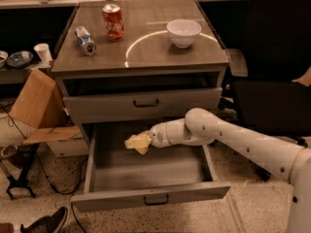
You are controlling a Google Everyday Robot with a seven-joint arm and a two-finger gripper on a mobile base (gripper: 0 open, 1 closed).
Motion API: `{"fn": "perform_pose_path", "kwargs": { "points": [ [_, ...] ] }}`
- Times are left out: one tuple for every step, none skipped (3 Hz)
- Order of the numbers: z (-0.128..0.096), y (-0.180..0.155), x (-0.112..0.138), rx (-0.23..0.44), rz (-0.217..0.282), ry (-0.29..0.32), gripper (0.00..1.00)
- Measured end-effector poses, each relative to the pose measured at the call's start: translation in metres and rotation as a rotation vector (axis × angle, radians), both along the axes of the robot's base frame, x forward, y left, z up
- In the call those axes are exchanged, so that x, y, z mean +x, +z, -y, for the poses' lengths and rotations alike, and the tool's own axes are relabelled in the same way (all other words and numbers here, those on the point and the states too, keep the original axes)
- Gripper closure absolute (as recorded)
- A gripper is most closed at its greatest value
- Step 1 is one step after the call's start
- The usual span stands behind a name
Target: Place sponge into middle drawer
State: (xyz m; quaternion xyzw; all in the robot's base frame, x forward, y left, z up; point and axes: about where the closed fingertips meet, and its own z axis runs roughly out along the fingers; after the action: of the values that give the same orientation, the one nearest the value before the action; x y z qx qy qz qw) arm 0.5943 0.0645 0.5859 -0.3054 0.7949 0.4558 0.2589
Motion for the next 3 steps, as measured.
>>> {"fn": "perform_pose_path", "kwargs": {
  "points": [
    [-0.037,-0.04,-0.002,0.079,-0.055,-0.02,1.0],
    [-0.081,-0.067,-0.012,0.108,-0.082,0.029,1.0],
    [-0.113,-0.093,-0.019,0.1,-0.093,0.072,1.0]
  ]
}}
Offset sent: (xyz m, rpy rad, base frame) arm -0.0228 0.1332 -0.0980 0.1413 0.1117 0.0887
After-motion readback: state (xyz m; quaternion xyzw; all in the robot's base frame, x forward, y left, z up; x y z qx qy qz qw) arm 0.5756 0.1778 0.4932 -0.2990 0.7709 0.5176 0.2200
